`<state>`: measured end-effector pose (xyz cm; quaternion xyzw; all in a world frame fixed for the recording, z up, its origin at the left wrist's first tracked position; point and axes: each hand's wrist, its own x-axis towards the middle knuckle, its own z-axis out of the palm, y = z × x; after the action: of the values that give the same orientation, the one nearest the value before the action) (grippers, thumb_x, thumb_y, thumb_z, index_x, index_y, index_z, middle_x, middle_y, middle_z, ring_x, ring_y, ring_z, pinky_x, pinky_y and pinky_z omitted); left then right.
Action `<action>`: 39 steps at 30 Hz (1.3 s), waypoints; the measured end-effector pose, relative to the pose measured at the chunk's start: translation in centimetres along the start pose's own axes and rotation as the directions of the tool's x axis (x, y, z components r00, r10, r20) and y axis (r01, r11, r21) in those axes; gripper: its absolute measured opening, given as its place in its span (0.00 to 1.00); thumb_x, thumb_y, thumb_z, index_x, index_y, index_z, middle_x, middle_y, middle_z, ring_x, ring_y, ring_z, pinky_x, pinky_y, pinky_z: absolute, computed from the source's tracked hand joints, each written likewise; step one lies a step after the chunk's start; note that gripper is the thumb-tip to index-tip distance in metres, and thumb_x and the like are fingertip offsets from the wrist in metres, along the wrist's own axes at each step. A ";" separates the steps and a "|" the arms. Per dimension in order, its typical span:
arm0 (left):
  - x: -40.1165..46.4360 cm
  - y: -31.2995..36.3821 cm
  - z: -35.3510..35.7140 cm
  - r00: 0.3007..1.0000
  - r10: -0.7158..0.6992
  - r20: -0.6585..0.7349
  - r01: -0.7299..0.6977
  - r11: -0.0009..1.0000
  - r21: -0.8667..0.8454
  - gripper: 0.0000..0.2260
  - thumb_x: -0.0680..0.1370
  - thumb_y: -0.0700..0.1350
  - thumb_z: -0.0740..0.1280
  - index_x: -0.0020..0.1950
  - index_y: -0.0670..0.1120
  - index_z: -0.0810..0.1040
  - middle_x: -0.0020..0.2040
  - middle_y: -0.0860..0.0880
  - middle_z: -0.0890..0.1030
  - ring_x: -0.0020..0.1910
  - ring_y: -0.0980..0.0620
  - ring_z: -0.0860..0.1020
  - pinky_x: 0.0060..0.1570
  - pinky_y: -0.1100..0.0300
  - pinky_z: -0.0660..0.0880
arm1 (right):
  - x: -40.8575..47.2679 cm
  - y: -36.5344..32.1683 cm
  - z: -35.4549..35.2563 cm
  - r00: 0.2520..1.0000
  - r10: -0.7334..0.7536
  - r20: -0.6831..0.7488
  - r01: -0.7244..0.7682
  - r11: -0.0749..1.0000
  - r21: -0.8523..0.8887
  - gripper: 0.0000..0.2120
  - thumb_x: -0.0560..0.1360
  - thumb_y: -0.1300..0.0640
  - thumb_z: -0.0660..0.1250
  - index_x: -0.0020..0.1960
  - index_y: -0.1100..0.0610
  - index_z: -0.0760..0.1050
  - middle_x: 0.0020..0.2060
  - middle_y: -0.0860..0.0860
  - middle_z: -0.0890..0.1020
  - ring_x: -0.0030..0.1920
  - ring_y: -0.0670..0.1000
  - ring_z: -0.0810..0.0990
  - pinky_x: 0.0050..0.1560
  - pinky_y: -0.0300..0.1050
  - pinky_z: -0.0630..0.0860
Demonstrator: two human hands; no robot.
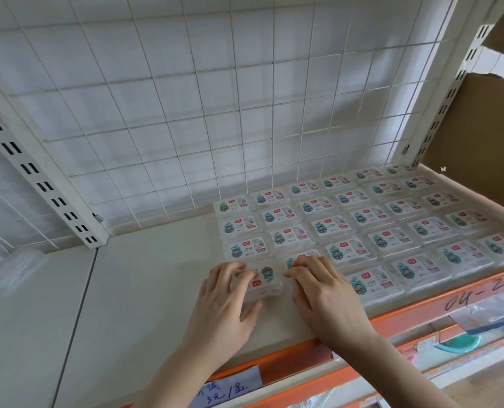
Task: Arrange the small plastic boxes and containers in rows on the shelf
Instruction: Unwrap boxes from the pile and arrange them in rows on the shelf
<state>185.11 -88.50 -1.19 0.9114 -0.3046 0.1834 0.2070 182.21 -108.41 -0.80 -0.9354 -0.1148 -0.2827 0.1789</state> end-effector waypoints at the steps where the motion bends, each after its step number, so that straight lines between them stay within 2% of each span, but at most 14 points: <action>1: 0.1 0.1 -0.1 1.000 0.000 -0.020 0.000 1.000 0.007 0.16 0.73 0.51 0.65 0.59 0.49 0.70 0.58 0.49 0.73 0.59 0.49 0.70 0.57 0.56 0.71 | 0.0 0.0 0.0 1.000 -0.009 0.005 0.009 1.000 0.004 0.10 0.75 0.57 0.60 0.48 0.56 0.79 0.47 0.50 0.79 0.48 0.53 0.77 0.44 0.45 0.76; 3: 0.3 0.4 -0.3 0.999 0.001 -0.047 -0.001 1.000 0.015 0.15 0.75 0.52 0.60 0.59 0.49 0.71 0.57 0.50 0.73 0.59 0.50 0.71 0.56 0.57 0.71 | 0.0 0.1 -0.2 0.999 -0.030 0.019 0.030 0.999 0.015 0.09 0.75 0.57 0.60 0.48 0.55 0.79 0.47 0.50 0.79 0.48 0.53 0.77 0.45 0.45 0.76; 8: 0.1 1.2 -0.2 0.995 -0.021 -0.097 0.025 0.999 0.041 0.11 0.76 0.48 0.58 0.56 0.48 0.74 0.53 0.51 0.76 0.54 0.50 0.74 0.50 0.55 0.75 | 0.0 0.7 -0.8 0.993 -0.115 0.024 0.114 0.992 0.052 0.09 0.75 0.59 0.60 0.49 0.55 0.78 0.48 0.50 0.79 0.49 0.54 0.77 0.48 0.46 0.75; 12: -0.1 2.0 0.2 0.992 -0.040 -0.116 0.053 0.993 0.106 0.10 0.75 0.47 0.59 0.54 0.49 0.73 0.51 0.51 0.77 0.51 0.50 0.75 0.46 0.55 0.77 | 0.0 1.9 -0.8 0.980 -0.199 0.018 0.200 0.977 -0.069 0.09 0.70 0.62 0.65 0.49 0.56 0.78 0.49 0.53 0.79 0.53 0.55 0.76 0.55 0.47 0.70; 15: -0.2 2.1 0.5 0.991 -0.075 -0.109 0.090 0.986 0.139 0.10 0.74 0.49 0.62 0.54 0.50 0.71 0.51 0.51 0.76 0.52 0.51 0.74 0.46 0.56 0.77 | -0.1 2.1 -0.6 0.978 -0.208 0.034 0.210 0.974 -0.087 0.10 0.69 0.62 0.64 0.49 0.56 0.78 0.50 0.54 0.79 0.54 0.56 0.76 0.59 0.47 0.67; 19: -0.4 2.1 0.7 0.993 -0.111 -0.032 0.115 0.978 0.171 0.15 0.71 0.51 0.67 0.55 0.49 0.73 0.56 0.50 0.75 0.56 0.51 0.72 0.53 0.55 0.75 | -0.2 2.1 -0.5 0.984 -0.167 0.068 0.170 0.984 -0.051 0.08 0.70 0.60 0.64 0.49 0.56 0.78 0.51 0.53 0.79 0.53 0.55 0.78 0.59 0.45 0.70; 25: -0.4 2.3 0.7 0.989 -0.149 0.004 0.146 0.975 0.167 0.19 0.69 0.52 0.70 0.58 0.50 0.73 0.59 0.52 0.72 0.60 0.53 0.69 0.57 0.59 0.72 | -0.3 2.2 -0.5 0.983 -0.122 0.138 0.134 0.988 -0.077 0.14 0.71 0.56 0.60 0.53 0.58 0.78 0.56 0.56 0.79 0.57 0.56 0.78 0.60 0.49 0.74; 30: -0.4 2.3 0.8 0.989 -0.149 -0.011 0.149 0.975 0.166 0.21 0.69 0.51 0.72 0.59 0.49 0.73 0.60 0.51 0.74 0.60 0.53 0.68 0.58 0.57 0.72 | -0.2 2.1 -0.6 0.980 -0.115 0.165 0.133 0.986 -0.100 0.17 0.72 0.55 0.57 0.55 0.59 0.78 0.57 0.57 0.79 0.59 0.58 0.78 0.62 0.51 0.72; 35: -0.5 2.2 0.9 0.988 -0.150 -0.029 0.152 0.978 0.141 0.21 0.68 0.46 0.75 0.58 0.49 0.73 0.57 0.51 0.75 0.59 0.52 0.70 0.57 0.54 0.74 | -0.1 2.0 -0.4 0.982 -0.124 0.144 0.140 0.985 -0.105 0.16 0.71 0.56 0.58 0.54 0.59 0.79 0.55 0.57 0.80 0.57 0.57 0.79 0.58 0.49 0.75; 39: -0.3 2.2 0.9 0.988 -0.153 -0.030 0.156 0.974 0.163 0.19 0.69 0.46 0.75 0.57 0.49 0.75 0.57 0.51 0.76 0.58 0.52 0.72 0.54 0.54 0.76 | 0.1 2.0 -0.2 0.983 -0.146 0.115 0.161 0.978 -0.135 0.14 0.68 0.61 0.63 0.52 0.60 0.79 0.53 0.57 0.81 0.55 0.58 0.80 0.55 0.49 0.77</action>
<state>183.66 -90.37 -1.53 0.9447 -0.2147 0.1992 0.1471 182.79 -110.34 -1.14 -0.9477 -0.1750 -0.2539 0.0827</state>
